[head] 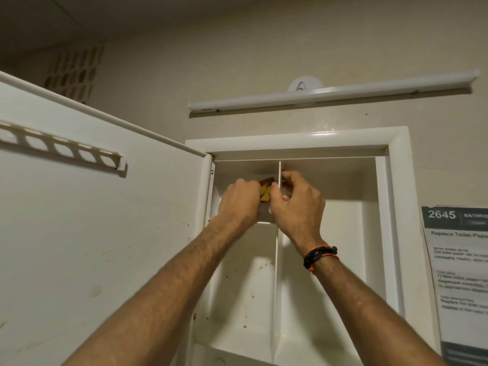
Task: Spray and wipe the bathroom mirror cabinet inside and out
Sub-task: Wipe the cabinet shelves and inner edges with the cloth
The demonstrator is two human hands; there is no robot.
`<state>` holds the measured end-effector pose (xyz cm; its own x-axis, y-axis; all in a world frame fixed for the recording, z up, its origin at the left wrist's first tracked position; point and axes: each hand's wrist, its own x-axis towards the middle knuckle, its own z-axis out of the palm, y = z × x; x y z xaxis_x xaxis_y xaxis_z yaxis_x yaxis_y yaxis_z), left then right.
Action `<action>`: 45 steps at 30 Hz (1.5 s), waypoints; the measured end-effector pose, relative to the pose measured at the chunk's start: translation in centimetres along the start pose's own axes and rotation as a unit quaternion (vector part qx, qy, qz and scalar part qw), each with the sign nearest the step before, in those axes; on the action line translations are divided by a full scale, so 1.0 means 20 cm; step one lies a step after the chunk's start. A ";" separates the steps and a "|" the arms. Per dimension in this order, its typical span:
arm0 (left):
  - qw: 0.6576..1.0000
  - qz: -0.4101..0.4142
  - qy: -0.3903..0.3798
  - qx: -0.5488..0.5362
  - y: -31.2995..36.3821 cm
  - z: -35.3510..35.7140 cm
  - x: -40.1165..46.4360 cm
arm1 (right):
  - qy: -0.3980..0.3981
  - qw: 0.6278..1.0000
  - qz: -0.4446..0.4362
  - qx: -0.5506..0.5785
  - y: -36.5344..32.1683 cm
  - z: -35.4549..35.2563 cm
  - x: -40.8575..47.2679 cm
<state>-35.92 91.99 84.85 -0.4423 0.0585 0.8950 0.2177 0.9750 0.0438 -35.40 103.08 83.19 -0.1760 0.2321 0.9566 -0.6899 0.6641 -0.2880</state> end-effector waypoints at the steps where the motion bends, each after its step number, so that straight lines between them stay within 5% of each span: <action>1: 0.999 0.029 -0.010 0.010 0.02 -0.01 0.01 | 0.009 1.000 -0.002 -0.002 0.00 0.00 0.00; 8: 0.984 0.162 -0.057 0.044 -0.08 -0.03 0.05 | 0.025 0.999 -0.017 -0.016 0.01 0.02 -0.01; 13: 0.963 0.265 -0.021 0.049 -0.07 -0.03 0.06 | 0.032 0.999 -0.018 -0.020 0.01 0.02 -0.01; 24: 0.945 0.299 -0.055 0.120 -0.09 -0.05 0.08 | 0.011 0.998 -0.055 -0.012 0.02 0.00 -0.01; 30: 0.958 0.170 -0.045 0.225 -0.19 -0.06 0.06 | 0.000 0.997 -0.076 -0.014 0.04 0.00 -0.01; 45: 0.974 0.024 -0.216 0.063 -0.18 -0.11 0.05 | 0.004 0.997 -0.073 -0.005 0.03 -0.01 -0.01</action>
<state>-35.22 88.10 86.64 -0.7656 0.1625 0.6224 0.1508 0.9859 -0.0718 -35.71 103.53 82.89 -0.0679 0.1381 0.9881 -0.7003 0.6988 -0.1458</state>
